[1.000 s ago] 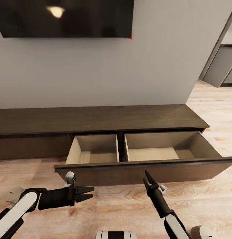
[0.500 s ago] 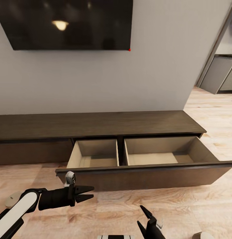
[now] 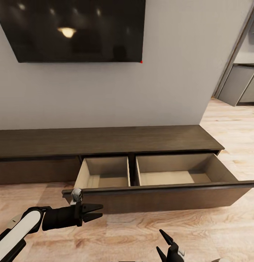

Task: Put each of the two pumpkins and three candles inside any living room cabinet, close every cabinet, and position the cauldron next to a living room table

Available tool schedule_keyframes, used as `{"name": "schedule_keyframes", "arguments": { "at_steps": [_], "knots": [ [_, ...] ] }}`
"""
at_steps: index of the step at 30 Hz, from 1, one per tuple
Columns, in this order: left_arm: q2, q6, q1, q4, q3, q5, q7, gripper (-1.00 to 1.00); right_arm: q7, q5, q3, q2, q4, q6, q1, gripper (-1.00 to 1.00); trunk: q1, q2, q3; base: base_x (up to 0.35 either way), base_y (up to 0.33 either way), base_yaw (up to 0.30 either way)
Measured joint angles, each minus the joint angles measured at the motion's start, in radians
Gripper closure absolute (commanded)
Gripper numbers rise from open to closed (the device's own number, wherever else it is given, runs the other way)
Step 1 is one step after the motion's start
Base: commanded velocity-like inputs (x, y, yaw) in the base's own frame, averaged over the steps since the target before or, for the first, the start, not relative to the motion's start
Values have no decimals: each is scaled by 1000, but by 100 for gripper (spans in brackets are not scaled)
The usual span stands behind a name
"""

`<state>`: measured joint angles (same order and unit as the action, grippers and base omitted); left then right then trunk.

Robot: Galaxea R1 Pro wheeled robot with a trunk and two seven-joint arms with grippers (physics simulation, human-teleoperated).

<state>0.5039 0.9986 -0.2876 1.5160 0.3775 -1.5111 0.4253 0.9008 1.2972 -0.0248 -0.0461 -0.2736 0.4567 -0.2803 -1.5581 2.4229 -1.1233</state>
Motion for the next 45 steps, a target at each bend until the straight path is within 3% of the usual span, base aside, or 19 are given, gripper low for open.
{"name": "schedule_keyframes", "arguments": {
  "at_steps": [9,15,20,28,45],
  "knots": [
    [-1,0,0,0,1,0,0,-100,-1,-9,0,-1,2,-39,0,-100,35,-63,28,0,0,0],
    [-1,0,0,1,3,0,0,-100,-12,-19,-1,0,4,-160,0,-100,58,-105,47,0,0,0],
    [-1,0,0,2,3,0,0,-100,-12,-50,-1,0,6,-175,0,-100,77,-140,63,0,0,0],
    [-1,0,0,2,3,0,-1,-100,-16,-56,0,0,6,-178,0,-100,107,-196,88,0,0,0],
    [-1,-1,0,4,5,2,-1,-100,-36,-59,-2,5,23,-262,1,-100,107,-196,88,-1,0,0]
  ]
}}
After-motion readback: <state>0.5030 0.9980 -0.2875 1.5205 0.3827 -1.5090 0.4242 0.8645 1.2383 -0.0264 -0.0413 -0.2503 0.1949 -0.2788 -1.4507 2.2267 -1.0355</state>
